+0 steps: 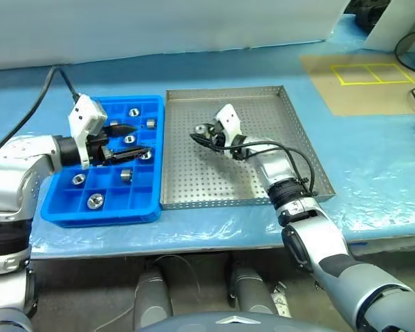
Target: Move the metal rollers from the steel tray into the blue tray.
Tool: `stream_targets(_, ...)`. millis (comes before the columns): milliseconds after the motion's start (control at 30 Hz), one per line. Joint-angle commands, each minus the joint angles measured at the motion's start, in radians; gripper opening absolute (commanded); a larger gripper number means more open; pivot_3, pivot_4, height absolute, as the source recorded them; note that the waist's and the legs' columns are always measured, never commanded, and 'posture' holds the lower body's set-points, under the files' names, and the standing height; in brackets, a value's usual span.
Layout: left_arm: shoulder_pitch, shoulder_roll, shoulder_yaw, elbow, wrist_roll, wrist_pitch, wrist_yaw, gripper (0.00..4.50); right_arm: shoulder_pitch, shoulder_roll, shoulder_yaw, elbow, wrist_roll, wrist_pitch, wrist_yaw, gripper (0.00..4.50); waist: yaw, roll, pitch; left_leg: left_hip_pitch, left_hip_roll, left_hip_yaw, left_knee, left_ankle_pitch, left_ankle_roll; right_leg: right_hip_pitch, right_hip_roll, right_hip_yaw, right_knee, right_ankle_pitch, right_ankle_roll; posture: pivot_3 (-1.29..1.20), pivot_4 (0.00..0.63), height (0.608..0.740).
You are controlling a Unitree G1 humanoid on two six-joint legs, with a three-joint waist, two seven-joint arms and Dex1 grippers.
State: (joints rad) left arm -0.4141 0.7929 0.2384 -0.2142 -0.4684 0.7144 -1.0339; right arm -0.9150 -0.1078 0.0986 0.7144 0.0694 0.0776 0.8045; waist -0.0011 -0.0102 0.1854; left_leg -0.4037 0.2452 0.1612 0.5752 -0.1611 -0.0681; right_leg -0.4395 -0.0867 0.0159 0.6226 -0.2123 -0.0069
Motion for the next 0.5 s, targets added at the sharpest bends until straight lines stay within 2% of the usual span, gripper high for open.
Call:
stream_targets(33,0.069,0.025,0.109,-0.130,-0.057,0.046,0.061,3.71,-0.030,0.010,0.037,-0.106,0.052,0.040,0.132,1.72,0.019,0.000,0.000,0.000,0.001,-0.001,0.000,0.000,-0.001,0.000,0.001,-0.001,0.000,0.000,0.000,0.07,0.150,0.740)
stream_targets(100,0.146,0.021,0.177,-0.207,-0.092,0.081,0.099,3.71,-0.024,0.014,0.073,-0.156,0.070,0.070,0.221,1.72,0.033,0.000,0.000,0.000,0.002,-0.001,-0.002,0.001,-0.002,0.000,0.002,-0.003,-0.001,0.000,0.000,0.11,0.150,0.740)
stream_targets(267,0.309,0.011,0.286,-0.322,-0.136,0.123,0.167,3.71,-0.025,0.030,0.124,-0.180,0.082,0.094,0.324,1.72,0.070,0.000,0.000,-0.002,0.002,-0.004,-0.003,0.001,-0.002,0.000,0.001,-0.008,-0.002,0.000,-0.001,0.21,0.150,0.740)
stream_targets(500,0.400,0.043,0.389,-0.343,-0.183,0.145,0.205,3.71,-0.019,0.061,0.180,-0.172,0.075,0.092,0.412,1.72,0.115,0.000,0.000,-0.002,0.004,-0.009,-0.004,0.002,-0.003,0.002,0.001,-0.014,0.000,-0.001,-0.001,0.26,0.150,0.740)
